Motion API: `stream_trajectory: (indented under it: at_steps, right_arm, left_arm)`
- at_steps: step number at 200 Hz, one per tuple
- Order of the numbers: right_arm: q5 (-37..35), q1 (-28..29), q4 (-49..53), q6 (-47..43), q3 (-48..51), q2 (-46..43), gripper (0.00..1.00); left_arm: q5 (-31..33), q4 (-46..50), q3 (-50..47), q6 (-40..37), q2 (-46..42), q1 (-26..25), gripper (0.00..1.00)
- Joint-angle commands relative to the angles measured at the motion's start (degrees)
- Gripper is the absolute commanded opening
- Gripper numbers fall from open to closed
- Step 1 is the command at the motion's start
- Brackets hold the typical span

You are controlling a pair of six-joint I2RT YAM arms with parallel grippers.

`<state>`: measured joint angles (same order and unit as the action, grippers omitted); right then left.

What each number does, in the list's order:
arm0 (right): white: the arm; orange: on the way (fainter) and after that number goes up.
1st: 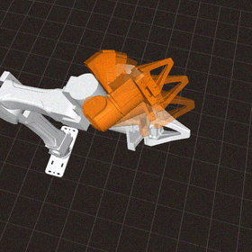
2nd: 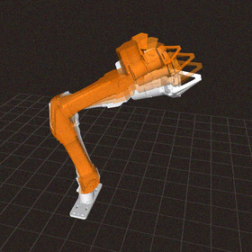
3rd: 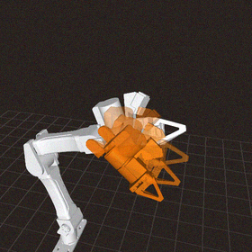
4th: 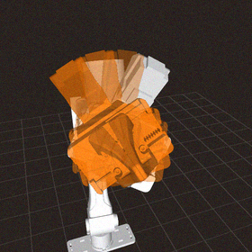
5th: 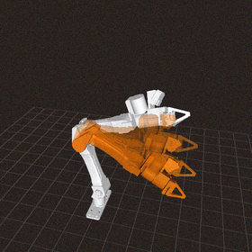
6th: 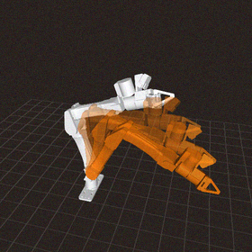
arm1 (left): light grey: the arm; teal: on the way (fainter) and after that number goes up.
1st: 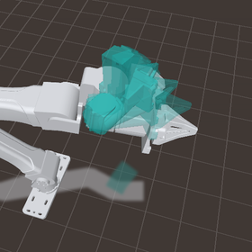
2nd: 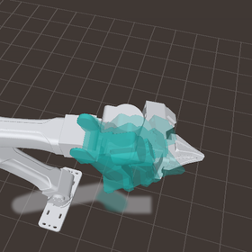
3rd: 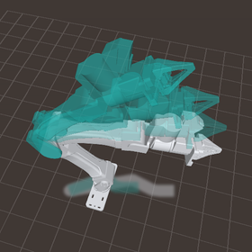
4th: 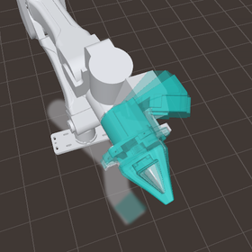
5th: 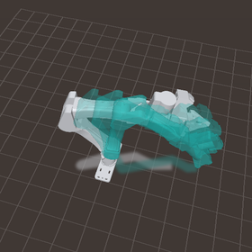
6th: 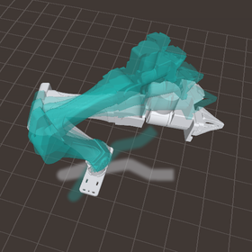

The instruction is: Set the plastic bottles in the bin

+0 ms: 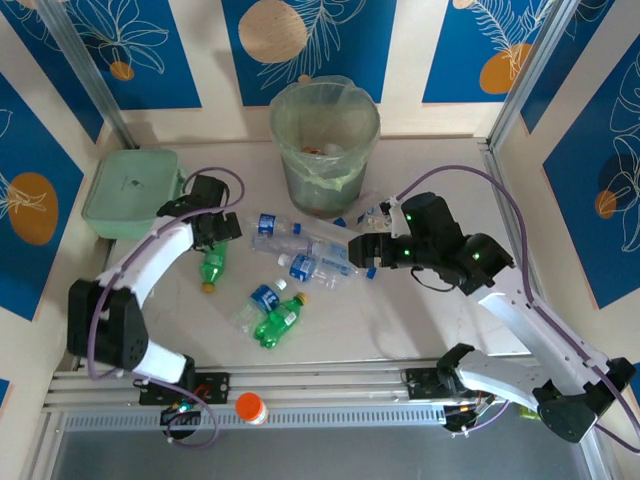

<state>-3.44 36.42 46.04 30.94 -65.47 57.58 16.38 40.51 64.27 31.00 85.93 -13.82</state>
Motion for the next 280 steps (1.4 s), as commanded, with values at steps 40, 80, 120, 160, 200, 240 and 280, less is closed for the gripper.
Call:
stream_trajectory:
  at_steps: [40, 80, 120, 160, 200, 240, 280]
  right_arm:
    - [4.83, 0.14, -6.88, 2.08, 5.71, -2.56, 0.88]
    - [7.08, 0.09, -7.98, 2.2, 7.06, -2.55, 0.88]
    - [8.56, 0.14, -7.85, 2.38, 7.51, -2.8, 0.87]
    - [7.57, -0.3, -7.28, 2.02, 7.38, -3.53, 0.87]
    - [7.34, -0.3, -7.28, 2.49, 7.2, -3.96, 0.87]
    - [6.37, -0.3, -7.38, 3.5, 8.24, -4.4, 0.87]
    - [5.47, -0.3, -6.16, 3.27, 7.52, -5.03, 0.87]
  left_arm:
    - [2.07, 0.42, 0.65, -7.16, 10.56, 2.24, 0.99]
    - [-1.42, 0.05, 2.08, -8.42, 16.07, 2.74, 1.0]
    - [-4.55, -2.18, 1.15, -7.46, 17.3, 2.96, 0.86]
    - [-7.26, -2.89, 1.05, -6.8, 17.61, 3.25, 0.62]
    - [-6.19, -3.0, -0.09, -5.61, 14.95, 3.32, 0.58]
    - [-6.89, -1.98, -0.22, -2.97, 10.78, 3.31, 0.49]
    - [-8.27, -1.04, -0.38, -0.12, 3.72, 3.29, 0.47]
